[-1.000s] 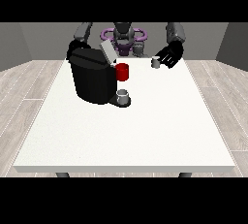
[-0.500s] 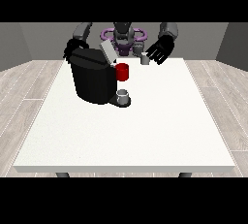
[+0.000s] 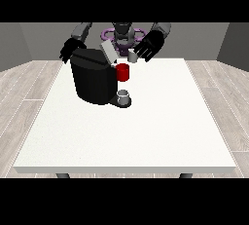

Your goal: Insert the coffee pod into the coffee machine and close the lid

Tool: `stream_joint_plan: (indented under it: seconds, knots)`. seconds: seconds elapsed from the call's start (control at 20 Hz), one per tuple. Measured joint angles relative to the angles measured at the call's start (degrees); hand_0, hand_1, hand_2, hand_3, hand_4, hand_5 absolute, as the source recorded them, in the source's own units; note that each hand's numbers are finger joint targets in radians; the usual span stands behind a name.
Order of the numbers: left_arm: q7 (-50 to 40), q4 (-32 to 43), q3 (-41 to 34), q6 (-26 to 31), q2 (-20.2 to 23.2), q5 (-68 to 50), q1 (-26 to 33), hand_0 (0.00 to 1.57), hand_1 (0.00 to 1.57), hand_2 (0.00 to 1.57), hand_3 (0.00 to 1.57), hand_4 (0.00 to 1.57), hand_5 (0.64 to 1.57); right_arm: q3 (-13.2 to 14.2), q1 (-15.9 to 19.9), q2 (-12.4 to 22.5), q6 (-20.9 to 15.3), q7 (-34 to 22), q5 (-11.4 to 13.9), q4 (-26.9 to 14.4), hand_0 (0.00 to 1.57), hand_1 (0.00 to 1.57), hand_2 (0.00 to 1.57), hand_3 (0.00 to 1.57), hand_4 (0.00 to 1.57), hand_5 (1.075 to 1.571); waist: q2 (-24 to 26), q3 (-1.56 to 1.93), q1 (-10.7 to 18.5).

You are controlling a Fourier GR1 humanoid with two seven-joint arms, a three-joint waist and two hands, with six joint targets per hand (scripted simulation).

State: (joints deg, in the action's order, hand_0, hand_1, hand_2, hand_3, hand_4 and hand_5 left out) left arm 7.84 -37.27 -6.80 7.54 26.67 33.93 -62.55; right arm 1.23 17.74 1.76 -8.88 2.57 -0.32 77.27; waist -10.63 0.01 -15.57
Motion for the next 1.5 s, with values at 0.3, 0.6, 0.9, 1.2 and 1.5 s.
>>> stream_joint_plan:
  seconds: [0.3, 0.6, 0.9, 1.2, 1.5]
  knots:
    - [-1.15, -0.1, 0.06, -0.02, 0.02, 0.91, -2.87, 1.26, 1.26, 1.3, 1.24, 0.49, 1.571, 1.35, 1.57, 0.92, 0.44, 0.91, -0.71, -0.24, 0.0, 0.0, 0.0, 0.0, 0.48, 1.571, -2.01, 0.01, -0.54]
    - [-1.79, -0.06, 0.57, 0.71, -1.23, 1.48, -3.67, 1.28, 1.28, 1.31, 1.22, 0.5, 1.571, 2.36, 1.26, 1.04, 0.26, 1.84, -1.18, -1.45, 0.0, 0.0, 0.0, 0.0, 0.52, 1.571, -2.36, 0.0, -0.2]
    - [-1.47, 0.91, 0.2, 0.09, -1.57, 1.89, -4.22, 1.26, 1.26, 1.3, 1.21, 0.51, 1.571, 1.87, 1.67, 0.5, -0.38, 1.2, -0.96, -0.13, 0.0, 0.0, 0.0, 0.0, 0.51, 1.571, -3.45, -0.01, -0.96]
    - [-1.3, 1.07, 0.56, 0.07, -2.16, 2.62, -4.37, 1.19, 1.19, 1.26, 1.2, 0.49, 1.571, 2.75, 1.85, 0.94, 0.16, 1.32, -1.97, -0.09, 0.0, 0.0, 0.0, 0.0, 0.5, 1.571, -3.39, 0.0, -0.81]
    - [-0.2, 1.79, 0.07, 1.12, -0.93, 2.75, -4.89, 1.16, 1.16, 1.24, 1.18, 0.51, 1.571, 2.54, 1.21, 1.18, 0.73, 1.64, -2.09, 0.47, 0.0, 0.0, 0.0, 0.0, 0.44, 1.571, -4.13, 0.01, -1.03]
